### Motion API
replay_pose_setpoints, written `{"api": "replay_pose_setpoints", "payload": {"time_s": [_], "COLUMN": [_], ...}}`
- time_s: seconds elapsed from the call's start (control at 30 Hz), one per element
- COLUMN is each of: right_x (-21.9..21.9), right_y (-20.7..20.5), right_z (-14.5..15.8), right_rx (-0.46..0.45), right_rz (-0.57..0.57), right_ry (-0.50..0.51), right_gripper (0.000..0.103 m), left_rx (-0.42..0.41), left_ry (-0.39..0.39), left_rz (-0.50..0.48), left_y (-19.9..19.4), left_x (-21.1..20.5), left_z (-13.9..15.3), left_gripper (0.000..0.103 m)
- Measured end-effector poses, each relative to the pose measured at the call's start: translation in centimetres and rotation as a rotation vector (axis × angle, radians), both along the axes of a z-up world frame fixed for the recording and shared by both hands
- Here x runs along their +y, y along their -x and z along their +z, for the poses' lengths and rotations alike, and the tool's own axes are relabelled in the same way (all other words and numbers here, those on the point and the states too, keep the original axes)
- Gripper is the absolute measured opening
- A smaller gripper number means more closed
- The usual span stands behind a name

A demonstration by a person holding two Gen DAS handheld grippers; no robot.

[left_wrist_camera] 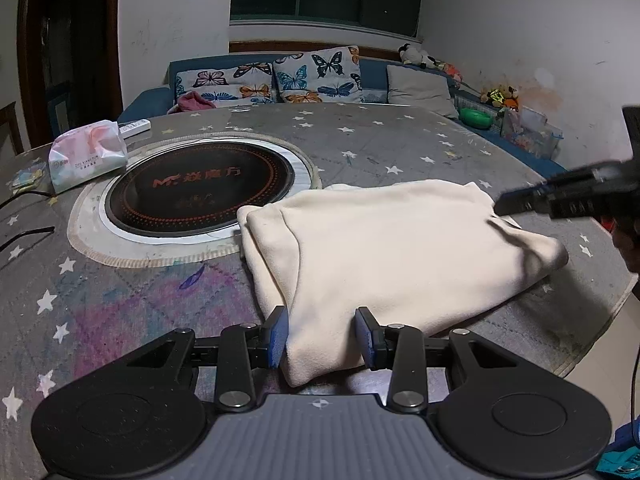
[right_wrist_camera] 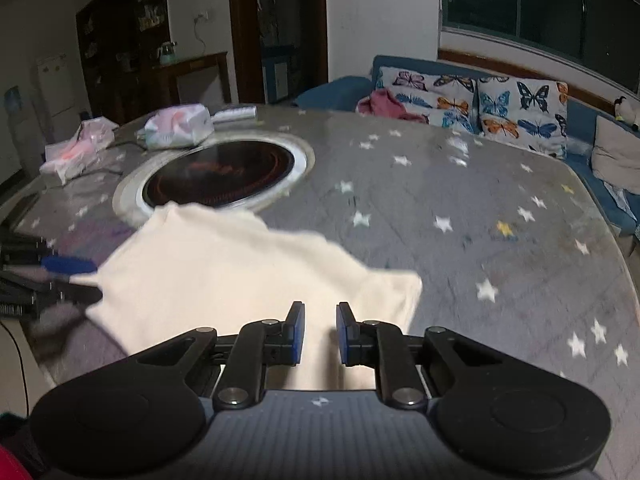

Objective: Fold clothes

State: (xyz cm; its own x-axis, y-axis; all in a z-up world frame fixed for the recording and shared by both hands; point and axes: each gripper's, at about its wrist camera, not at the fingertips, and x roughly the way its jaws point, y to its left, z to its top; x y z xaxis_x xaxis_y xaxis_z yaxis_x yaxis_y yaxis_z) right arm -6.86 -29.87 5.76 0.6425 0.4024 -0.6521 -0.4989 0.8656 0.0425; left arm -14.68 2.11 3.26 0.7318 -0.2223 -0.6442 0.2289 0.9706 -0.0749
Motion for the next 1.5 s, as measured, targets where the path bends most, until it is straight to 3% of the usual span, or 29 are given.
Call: {"api": "replay_pose_setpoints", "payload": {"time_s": [0.63,0.83,1.23,1.43,1.5], "right_x": [3.7,4.5,6.0,7.4,7.8], "right_y": [-6.2,-6.6,-1.8,0.7,1.5], "right_z": [-1.1,-1.8,0.9,0.8,0.6], "right_rx": [0.016,0.031,-0.026,-0.028,-0.032], "right_rz": [-0.059,-0.054,0.070,0.122,0.136], "right_ry": [-0.038,0.003,0.014,0.012,0.020], "right_gripper": [0.014,0.015,0.017,0.023,0.029], "left_rx": [0.009,0.027,0.089,0.078,0.067], "left_ry": [0.019,0.031,0.056,0.039,0.028], "left_rz": [0.035,0.058,0.085,0.110,0.127], "left_y": [0.2,0.0,-0.7,-0.5,-0.3], "left_x": [0.8,1.3,1.6,1.6,1.8], "left_z": [0.5,0.3,-0.1,0.2,0.4], "left_gripper": [0.040,0.042,0.047,0.059,0.068]}}
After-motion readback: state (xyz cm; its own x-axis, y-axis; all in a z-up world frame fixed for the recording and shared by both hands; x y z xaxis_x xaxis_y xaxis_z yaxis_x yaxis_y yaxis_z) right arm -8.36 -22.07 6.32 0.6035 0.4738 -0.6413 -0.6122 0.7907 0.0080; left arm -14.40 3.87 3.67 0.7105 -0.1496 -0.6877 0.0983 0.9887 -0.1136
